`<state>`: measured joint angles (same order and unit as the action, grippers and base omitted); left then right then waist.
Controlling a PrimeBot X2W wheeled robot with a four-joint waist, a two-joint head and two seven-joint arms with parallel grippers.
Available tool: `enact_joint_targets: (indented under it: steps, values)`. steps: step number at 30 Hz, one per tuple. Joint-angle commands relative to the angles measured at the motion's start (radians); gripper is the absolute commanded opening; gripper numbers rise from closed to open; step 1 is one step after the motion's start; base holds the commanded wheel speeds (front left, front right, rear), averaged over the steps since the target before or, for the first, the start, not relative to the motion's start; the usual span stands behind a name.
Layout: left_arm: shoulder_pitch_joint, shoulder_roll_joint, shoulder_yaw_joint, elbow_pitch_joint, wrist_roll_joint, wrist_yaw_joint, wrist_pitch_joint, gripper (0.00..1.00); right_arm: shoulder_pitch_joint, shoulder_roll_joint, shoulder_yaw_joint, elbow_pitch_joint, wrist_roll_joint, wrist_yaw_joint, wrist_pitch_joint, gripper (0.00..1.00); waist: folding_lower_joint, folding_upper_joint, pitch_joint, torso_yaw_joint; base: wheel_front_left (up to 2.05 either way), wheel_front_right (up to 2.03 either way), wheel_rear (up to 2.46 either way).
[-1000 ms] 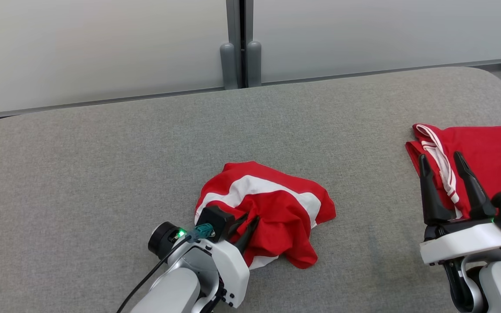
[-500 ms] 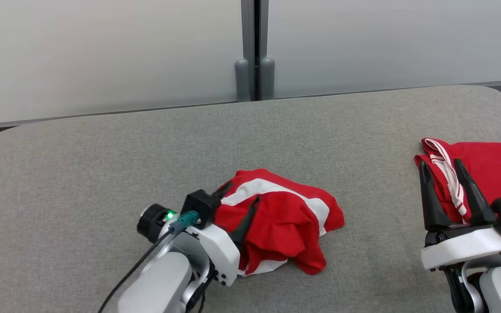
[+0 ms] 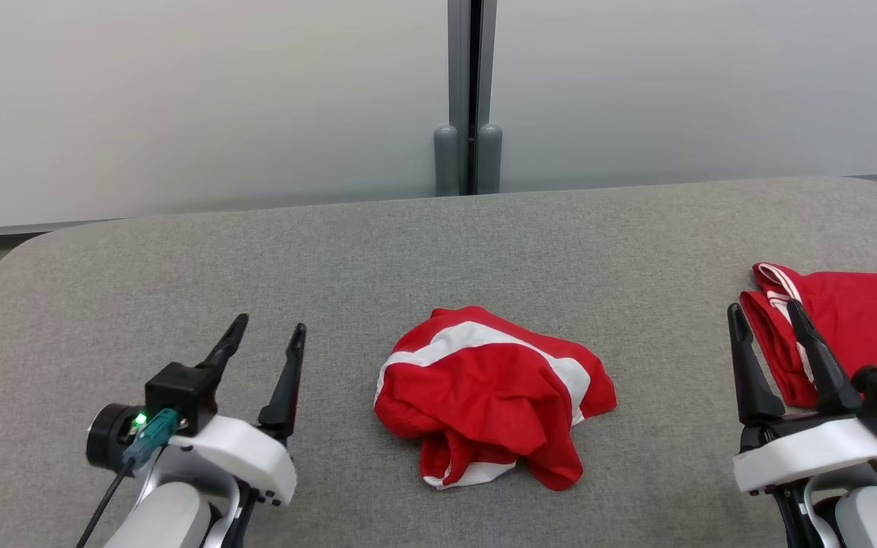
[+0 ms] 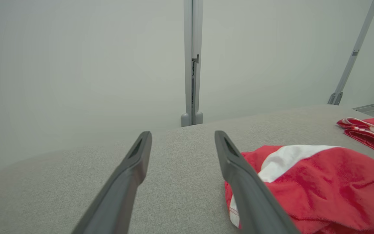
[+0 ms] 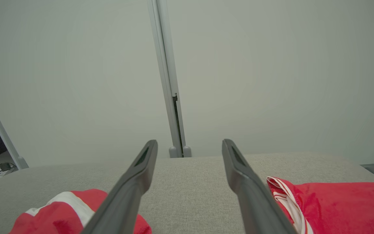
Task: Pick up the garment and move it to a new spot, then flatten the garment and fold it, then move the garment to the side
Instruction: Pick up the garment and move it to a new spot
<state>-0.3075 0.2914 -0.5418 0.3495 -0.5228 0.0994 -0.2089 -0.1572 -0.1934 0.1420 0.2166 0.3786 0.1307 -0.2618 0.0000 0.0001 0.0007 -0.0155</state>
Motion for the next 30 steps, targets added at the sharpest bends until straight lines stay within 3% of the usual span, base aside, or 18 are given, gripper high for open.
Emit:
enact_joint_targets:
  steps: [1, 7, 13, 19, 30]
  values:
    - [0.024, 0.016, 0.016, -0.019, -0.007, 0.014, -0.012, 1.00, 0.010, -0.004, 0.000, 0.003, 0.007, 0.000, -0.004, 1.00, 0.0000, -0.0001, -0.003, 0.002, 0.00, 0.00, 0.00]
    - [0.137, 0.045, 0.092, -0.126, -0.013, 0.085, -0.047, 1.00, 0.029, 0.014, 0.011, 0.009, 0.010, 0.000, -0.004, 1.00, 0.0000, -0.0001, -0.009, 0.003, 0.00, 0.00, 0.00]
    - [0.247, 0.025, 0.143, -0.195, -0.008, 0.140, -0.056, 1.00, 0.040, 0.022, 0.014, 0.015, 0.009, 0.000, -0.004, 1.00, 0.0000, -0.0001, -0.012, 0.003, 0.00, 0.00, 0.00]
    - [0.289, 0.002, 0.169, -0.226, 0.008, 0.146, -0.057, 1.00, 0.048, 0.016, 0.014, 0.017, 0.012, 0.000, -0.004, 1.00, 0.0000, -0.0001, -0.018, 0.010, 0.00, 0.00, 0.00]
    - [0.298, -0.027, 0.195, -0.231, 0.037, 0.118, -0.057, 1.00, 0.035, 0.010, 0.019, 0.022, 0.014, 0.000, -0.004, 1.00, 0.0000, -0.0001, -0.015, 0.002, 0.00, 0.00, 0.00]
